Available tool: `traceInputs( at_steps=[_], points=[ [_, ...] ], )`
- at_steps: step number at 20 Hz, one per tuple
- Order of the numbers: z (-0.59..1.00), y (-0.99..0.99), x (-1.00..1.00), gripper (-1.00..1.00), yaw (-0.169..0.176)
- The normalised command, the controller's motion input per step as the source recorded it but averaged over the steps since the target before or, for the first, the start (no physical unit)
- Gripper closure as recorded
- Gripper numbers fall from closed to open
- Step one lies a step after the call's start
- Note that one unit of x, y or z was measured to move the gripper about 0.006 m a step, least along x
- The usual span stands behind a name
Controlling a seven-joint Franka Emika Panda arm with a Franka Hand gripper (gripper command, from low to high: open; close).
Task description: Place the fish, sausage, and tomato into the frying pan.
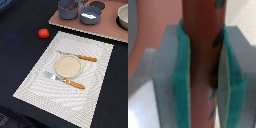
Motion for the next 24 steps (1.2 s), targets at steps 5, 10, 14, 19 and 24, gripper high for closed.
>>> traceInputs(
  at_steps=[5,10,14,19,24],
  points=[
    [0.02,0.81,0.84,1.0,0.0],
    [0.0,0.84,0.75,1.0,0.0],
    [0.0,0.82,0.52,1.0,0.0],
    [0.07,0.47,0.17,-1.0,0.001],
    [0.6,0.04,-0.2,-1.0,0.001]
  ],
)
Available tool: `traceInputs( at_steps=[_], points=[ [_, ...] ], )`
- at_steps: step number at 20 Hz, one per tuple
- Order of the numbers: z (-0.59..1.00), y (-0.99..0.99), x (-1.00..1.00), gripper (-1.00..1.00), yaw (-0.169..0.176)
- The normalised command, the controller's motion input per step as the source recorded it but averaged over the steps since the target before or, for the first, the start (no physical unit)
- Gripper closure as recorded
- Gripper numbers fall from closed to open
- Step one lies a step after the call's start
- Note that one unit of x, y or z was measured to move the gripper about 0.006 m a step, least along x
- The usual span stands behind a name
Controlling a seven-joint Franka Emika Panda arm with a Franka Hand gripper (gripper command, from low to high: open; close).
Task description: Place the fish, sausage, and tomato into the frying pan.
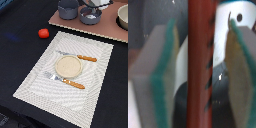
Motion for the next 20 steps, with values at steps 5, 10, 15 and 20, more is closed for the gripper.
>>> traceInputs(
  at_steps=[5,10,15,20],
  points=[
    [0.67,-0.27,-0.44,-1.0,0.001],
    [0.51,-0.6,-0.57,-1.0,0.0],
    [0.24,-0.64,-0.61,-1.0,0.0],
    [0.0,-0.67,-0.68,-1.0,0.0]
  ],
)
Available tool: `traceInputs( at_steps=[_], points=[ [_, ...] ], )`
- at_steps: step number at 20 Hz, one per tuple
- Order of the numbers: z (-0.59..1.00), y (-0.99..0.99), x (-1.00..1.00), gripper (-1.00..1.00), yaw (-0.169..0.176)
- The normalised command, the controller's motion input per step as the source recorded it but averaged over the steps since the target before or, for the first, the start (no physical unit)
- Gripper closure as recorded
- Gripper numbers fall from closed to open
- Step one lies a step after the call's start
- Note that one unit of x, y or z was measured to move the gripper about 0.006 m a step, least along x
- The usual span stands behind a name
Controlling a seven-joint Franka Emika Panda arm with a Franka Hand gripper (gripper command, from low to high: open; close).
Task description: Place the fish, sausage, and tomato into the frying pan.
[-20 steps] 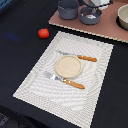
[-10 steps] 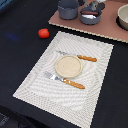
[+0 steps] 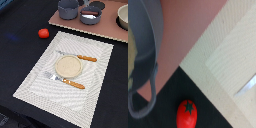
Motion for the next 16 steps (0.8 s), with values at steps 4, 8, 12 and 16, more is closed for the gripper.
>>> traceInputs(
  at_steps=[4,8,12,16],
  points=[
    [0.0,-0.68,-0.7,-1.0,0.0],
    [-0.05,-0.7,-0.69,-1.0,0.0],
    [-0.08,-0.7,-0.69,-1.0,0.0],
    [-0.1,-0.7,-0.69,-1.0,0.0]
  ],
)
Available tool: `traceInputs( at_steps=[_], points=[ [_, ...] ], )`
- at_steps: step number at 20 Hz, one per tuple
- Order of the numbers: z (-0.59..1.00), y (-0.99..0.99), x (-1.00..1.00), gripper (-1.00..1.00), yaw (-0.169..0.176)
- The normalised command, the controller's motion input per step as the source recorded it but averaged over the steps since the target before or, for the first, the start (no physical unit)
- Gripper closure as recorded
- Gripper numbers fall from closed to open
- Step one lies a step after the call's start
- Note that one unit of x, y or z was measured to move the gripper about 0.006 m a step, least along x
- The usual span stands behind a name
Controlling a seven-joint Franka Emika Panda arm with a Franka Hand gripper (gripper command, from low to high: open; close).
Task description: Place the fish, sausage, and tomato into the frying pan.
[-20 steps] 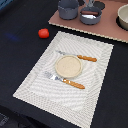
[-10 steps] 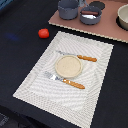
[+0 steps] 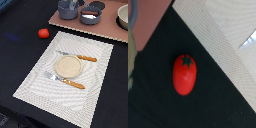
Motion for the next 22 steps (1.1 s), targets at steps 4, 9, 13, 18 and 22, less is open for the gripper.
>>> traceInputs(
  at_steps=[4,9,13,18,22],
  points=[
    [-0.15,-0.69,-0.7,-1.0,0.0],
    [-0.17,-0.68,-0.7,-1.0,0.0],
    [-0.4,-0.59,-0.75,-1.0,0.0],
    [-0.52,-0.51,-0.78,-1.0,0.0],
    [-0.51,-0.34,-0.78,-1.0,0.0]
  ],
)
